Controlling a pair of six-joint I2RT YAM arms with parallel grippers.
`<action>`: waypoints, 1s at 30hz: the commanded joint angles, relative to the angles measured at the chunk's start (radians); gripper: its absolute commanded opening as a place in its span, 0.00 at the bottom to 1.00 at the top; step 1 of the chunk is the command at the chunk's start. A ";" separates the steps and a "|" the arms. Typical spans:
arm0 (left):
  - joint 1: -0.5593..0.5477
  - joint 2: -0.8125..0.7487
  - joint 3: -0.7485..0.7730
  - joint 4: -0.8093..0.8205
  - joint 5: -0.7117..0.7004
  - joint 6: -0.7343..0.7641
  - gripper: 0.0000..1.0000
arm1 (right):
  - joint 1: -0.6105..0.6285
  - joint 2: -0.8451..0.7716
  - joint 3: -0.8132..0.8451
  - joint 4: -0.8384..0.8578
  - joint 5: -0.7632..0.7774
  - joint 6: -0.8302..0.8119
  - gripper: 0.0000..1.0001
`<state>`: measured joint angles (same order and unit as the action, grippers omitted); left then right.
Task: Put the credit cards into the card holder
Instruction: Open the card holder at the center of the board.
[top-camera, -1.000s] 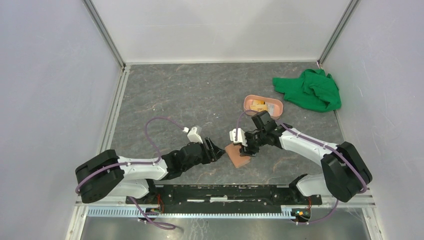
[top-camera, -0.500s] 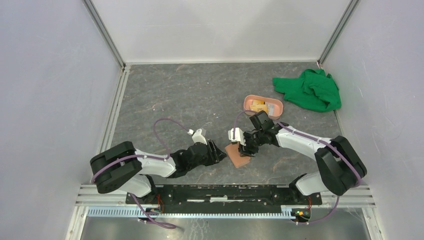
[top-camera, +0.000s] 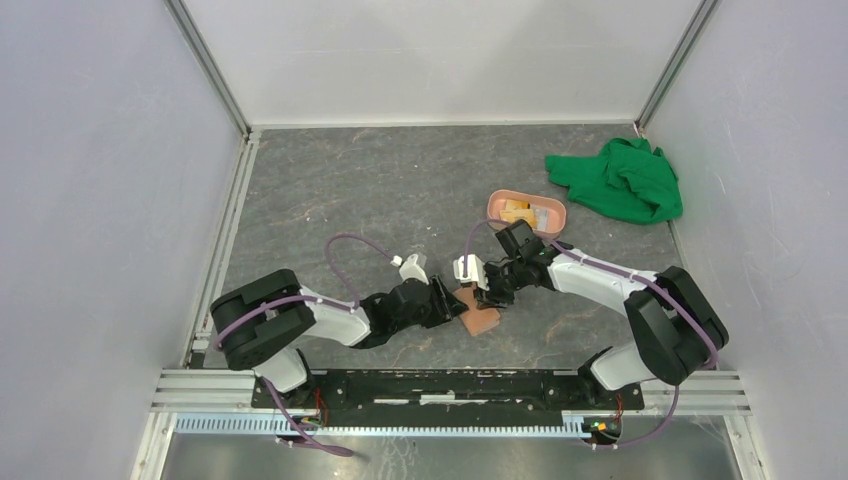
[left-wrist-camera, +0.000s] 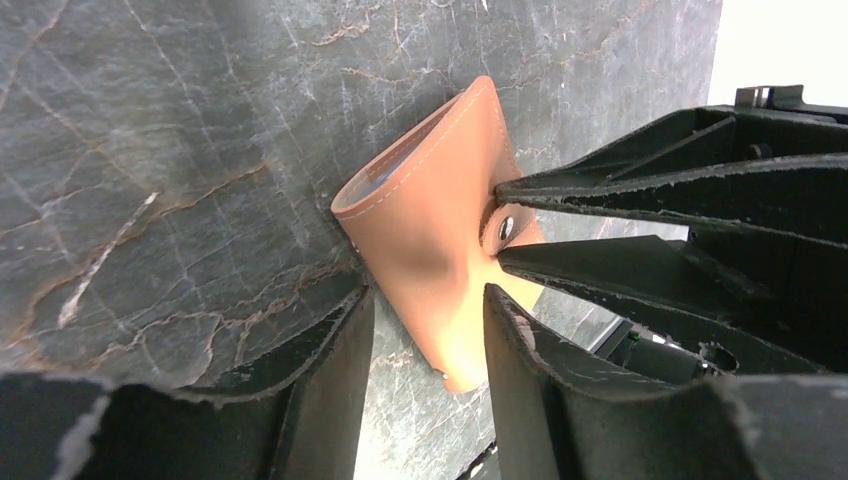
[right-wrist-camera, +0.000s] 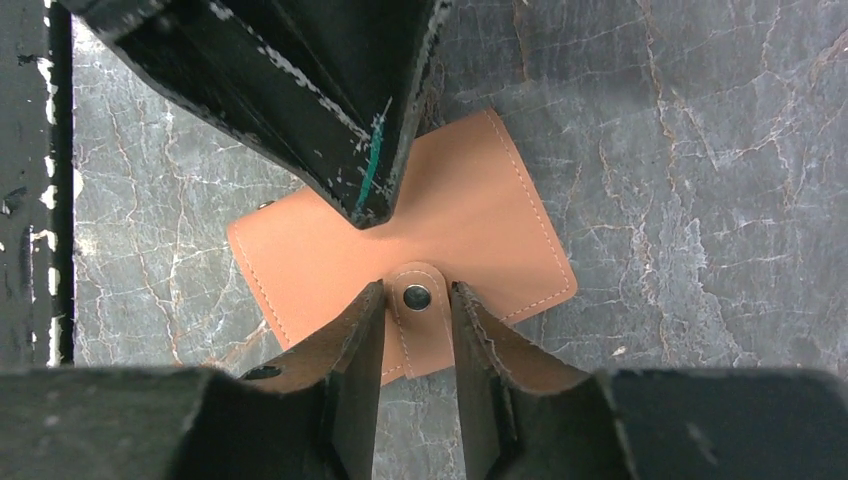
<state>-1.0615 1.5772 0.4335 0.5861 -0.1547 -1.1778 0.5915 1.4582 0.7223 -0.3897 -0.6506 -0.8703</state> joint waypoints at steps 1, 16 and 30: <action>0.000 0.063 0.024 -0.100 -0.013 -0.042 0.51 | 0.011 0.008 0.011 -0.024 0.005 -0.023 0.32; 0.000 0.150 0.057 -0.205 -0.089 -0.056 0.30 | 0.008 -0.082 -0.009 -0.016 -0.059 -0.063 0.00; 0.001 0.149 0.060 -0.212 -0.109 -0.054 0.27 | -0.093 -0.130 0.021 -0.188 -0.254 -0.264 0.00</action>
<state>-1.0615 1.6752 0.5137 0.5659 -0.2085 -1.2381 0.5175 1.3472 0.7101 -0.5133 -0.7765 -1.0367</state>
